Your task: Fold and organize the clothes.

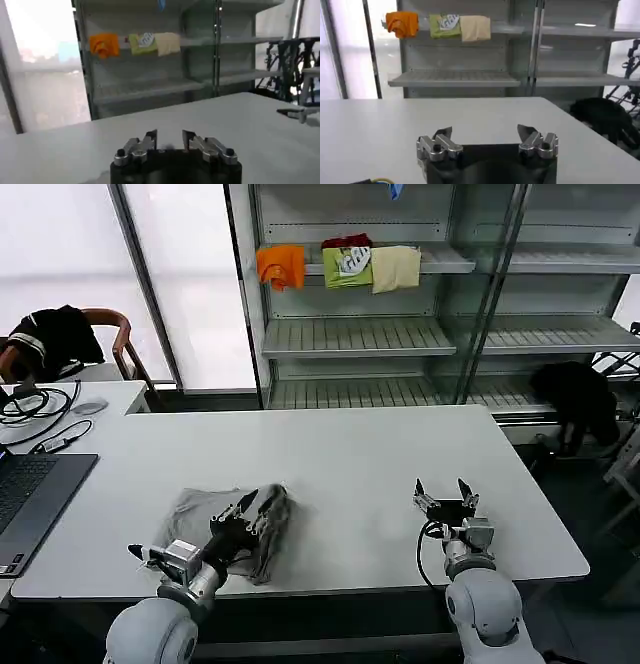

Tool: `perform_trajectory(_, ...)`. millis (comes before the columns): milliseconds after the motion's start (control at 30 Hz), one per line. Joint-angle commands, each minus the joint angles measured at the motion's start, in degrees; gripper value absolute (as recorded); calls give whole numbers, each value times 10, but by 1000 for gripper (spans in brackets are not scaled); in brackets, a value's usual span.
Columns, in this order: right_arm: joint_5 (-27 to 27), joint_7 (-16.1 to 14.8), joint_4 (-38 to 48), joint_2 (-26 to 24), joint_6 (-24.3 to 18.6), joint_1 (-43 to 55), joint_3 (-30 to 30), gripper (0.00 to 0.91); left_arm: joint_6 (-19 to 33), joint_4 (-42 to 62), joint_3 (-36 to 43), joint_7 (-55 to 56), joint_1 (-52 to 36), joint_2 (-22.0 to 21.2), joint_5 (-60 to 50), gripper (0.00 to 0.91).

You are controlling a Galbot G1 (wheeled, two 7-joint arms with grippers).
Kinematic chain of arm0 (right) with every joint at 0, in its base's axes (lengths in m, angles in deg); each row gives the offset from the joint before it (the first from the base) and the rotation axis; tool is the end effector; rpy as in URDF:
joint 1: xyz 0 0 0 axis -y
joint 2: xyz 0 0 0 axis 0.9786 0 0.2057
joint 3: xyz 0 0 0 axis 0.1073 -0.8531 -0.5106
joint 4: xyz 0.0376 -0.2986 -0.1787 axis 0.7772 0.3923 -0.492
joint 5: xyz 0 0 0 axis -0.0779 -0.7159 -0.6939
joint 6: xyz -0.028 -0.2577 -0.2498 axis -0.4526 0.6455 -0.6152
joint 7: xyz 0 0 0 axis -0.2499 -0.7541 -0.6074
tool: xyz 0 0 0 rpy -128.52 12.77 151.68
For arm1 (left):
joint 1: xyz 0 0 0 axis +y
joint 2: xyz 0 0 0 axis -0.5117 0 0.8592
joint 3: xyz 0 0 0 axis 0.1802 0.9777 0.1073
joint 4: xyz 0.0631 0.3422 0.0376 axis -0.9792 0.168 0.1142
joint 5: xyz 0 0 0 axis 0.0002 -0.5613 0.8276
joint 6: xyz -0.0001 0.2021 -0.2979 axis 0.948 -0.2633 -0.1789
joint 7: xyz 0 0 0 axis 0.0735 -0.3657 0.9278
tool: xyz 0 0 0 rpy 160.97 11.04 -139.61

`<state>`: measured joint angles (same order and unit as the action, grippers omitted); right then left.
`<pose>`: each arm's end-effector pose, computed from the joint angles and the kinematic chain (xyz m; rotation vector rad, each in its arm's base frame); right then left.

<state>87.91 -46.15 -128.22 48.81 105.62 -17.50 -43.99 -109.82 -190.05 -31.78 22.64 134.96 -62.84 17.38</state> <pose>0.3120 -0.0213 -0.2507 -0.0774 -2.9332 0.0427 0.2435 0.0099 -0.1989 -0.5110 -2.8862 -0.1006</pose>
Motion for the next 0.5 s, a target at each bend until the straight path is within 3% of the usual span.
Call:
perform_trajectory(33,-1,-2,1,1,-2,0,0,907,0,-52,-102,24,-6,26,121,907)
perform_trajectory(200,-1,-3,3,2,-1,1,-1,907,13,48,-228,13,-6,41,127,907)
perform_trajectory(300,-2,-4,4,2,-1,2,-2,907,46,156,-252,1,0,55,93,907)
perform_trajectory(500,-5,-6,7,2,-1,2,-4,907,76,245,-255,-11,15,69,93,907)
